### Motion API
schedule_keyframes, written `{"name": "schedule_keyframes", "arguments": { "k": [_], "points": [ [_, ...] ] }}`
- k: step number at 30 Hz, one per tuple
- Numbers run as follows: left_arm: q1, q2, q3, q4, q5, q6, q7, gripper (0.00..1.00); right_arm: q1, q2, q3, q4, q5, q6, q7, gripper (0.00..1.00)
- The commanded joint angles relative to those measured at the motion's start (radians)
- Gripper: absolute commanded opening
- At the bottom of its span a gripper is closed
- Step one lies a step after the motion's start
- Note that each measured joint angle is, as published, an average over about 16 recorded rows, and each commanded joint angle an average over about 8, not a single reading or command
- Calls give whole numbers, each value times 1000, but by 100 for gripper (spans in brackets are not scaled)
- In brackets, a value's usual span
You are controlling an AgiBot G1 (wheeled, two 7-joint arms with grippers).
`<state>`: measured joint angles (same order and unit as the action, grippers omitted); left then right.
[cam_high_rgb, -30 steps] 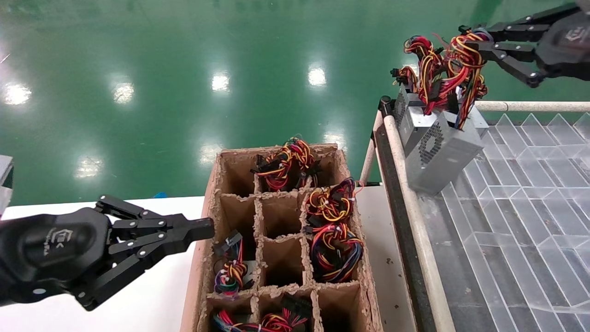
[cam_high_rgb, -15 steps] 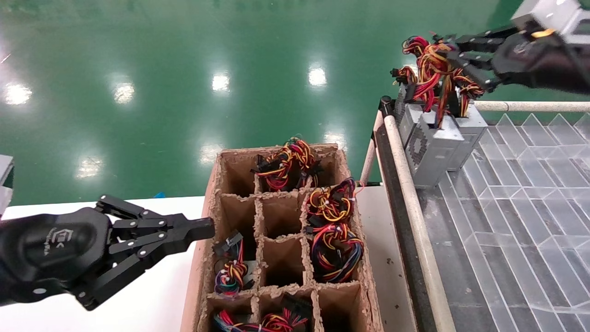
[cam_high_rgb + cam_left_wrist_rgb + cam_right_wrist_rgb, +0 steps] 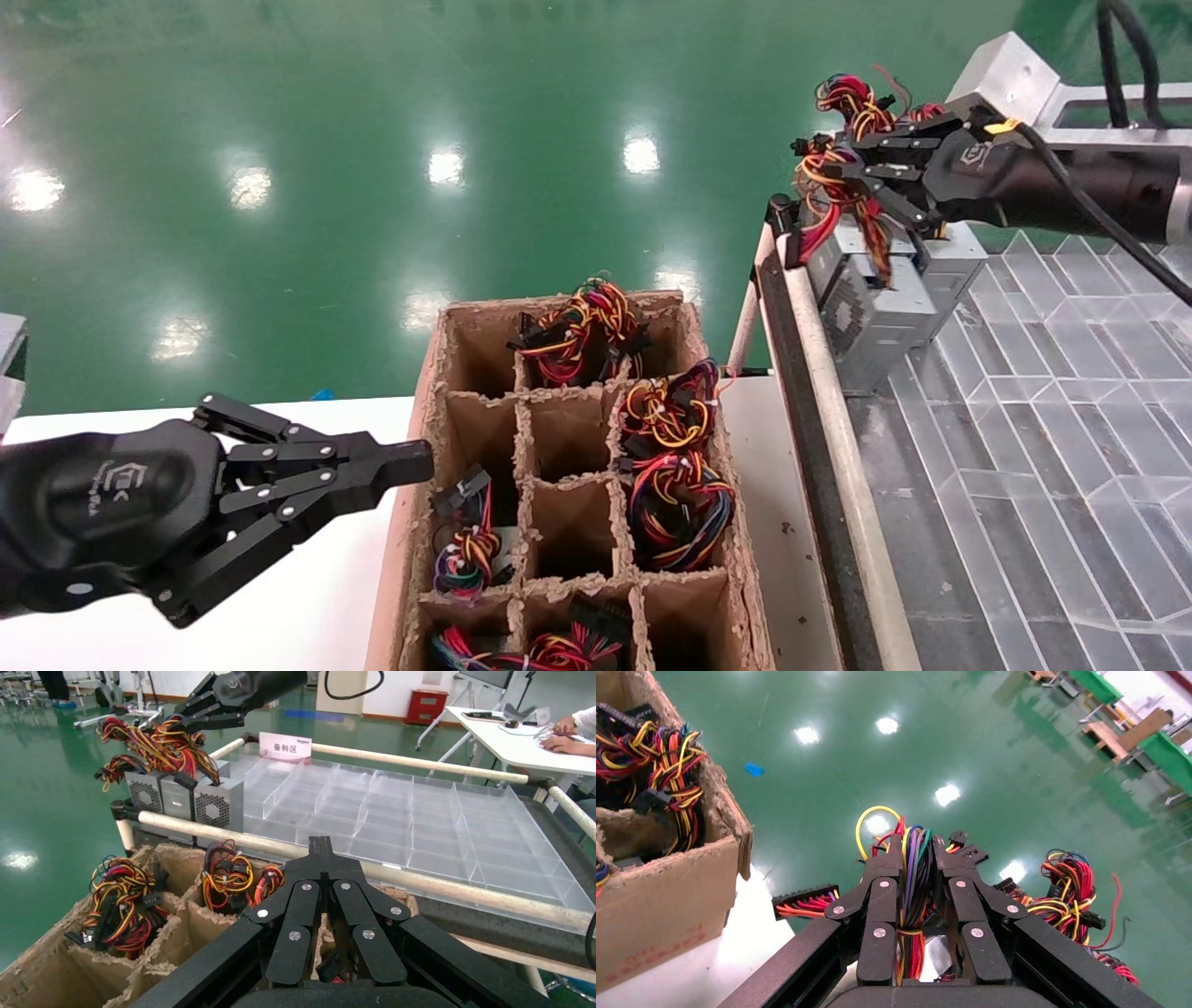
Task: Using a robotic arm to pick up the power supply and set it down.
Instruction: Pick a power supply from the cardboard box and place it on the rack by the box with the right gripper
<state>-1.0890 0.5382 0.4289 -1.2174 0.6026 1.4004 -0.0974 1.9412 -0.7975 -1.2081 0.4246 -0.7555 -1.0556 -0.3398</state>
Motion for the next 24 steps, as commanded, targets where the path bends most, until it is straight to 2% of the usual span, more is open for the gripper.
{"name": "schedule_keyframes", "arguments": {
  "k": [1, 17, 24],
  "points": [
    [0, 0, 0, 0, 0, 0, 0, 0, 4, -8, -8, -5, -10, -2, 9, 100],
    [0, 0, 0, 0, 0, 0, 0, 0, 50, -13, -47, 63, -79, 36, 69, 100],
    [0, 0, 0, 0, 0, 0, 0, 0, 77, 2, -63, 140, -113, 69, 104, 100]
  ]
}}
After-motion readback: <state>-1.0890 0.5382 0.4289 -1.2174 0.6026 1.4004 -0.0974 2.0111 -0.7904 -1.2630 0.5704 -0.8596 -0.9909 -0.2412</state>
